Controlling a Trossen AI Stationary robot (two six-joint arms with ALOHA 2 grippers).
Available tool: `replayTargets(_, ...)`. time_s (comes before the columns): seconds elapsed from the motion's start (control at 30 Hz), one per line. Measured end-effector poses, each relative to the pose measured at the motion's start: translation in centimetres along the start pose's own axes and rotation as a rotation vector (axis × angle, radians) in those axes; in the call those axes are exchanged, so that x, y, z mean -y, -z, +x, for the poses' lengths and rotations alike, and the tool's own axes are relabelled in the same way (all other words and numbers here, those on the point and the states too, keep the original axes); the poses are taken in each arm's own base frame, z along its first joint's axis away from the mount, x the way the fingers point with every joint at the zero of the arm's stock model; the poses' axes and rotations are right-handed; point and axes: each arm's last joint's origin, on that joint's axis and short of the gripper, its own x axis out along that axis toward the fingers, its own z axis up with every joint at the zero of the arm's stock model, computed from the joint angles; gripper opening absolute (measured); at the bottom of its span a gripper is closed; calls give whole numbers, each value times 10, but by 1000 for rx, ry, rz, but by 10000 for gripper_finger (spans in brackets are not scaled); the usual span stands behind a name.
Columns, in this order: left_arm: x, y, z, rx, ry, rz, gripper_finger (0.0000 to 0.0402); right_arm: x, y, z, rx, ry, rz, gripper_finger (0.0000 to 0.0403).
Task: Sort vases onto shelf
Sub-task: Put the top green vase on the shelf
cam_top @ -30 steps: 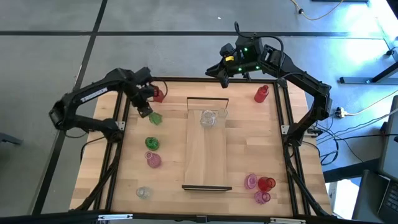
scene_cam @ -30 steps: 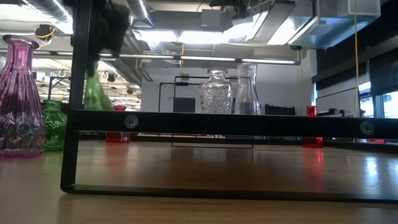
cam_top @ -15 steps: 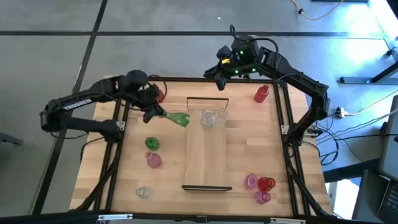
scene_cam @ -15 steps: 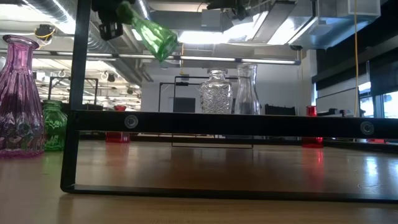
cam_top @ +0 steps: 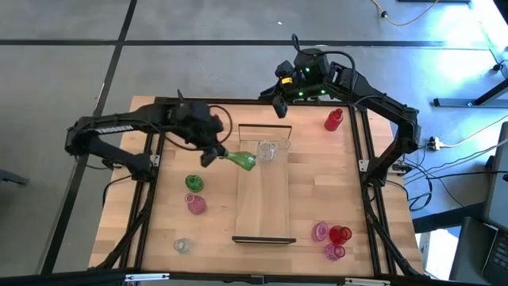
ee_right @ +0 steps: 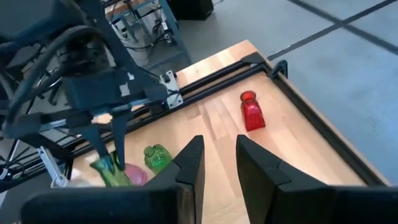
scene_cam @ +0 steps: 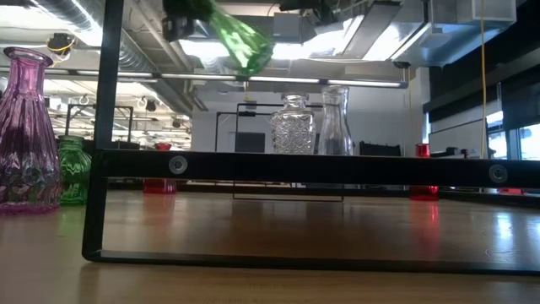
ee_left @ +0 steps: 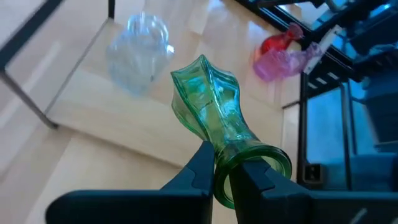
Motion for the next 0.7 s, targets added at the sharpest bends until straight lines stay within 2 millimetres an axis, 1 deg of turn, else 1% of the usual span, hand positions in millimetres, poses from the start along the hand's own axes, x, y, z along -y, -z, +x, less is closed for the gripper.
replayTargets(0.17,13,-19,9,-66,-87,19,21,-10,4,2,-30,-70,0,79)
replayTargets(0.27,21,-27,8,-124,-145,39,21,-18,10,4,-85,-85,-11,103)
replayTargets(0.33,25,-31,7,-155,-167,63,21,-24,16,5,-129,-97,-39,134)
replayTargets(0.43,28,-37,10,-165,-159,99,21,-37,24,7,-176,-124,-99,198)
replayTargets(0.57,26,-48,13,-142,-122,100,21,-55,29,9,-180,-170,-182,280)
replayTargets(0.63,24,-53,13,-122,-120,95,21,-62,31,10,-177,-160,-217,306)
replayTargets(0.7,24,-57,12,-88,-109,97,21,-68,34,14,-182,-131,-243,320)
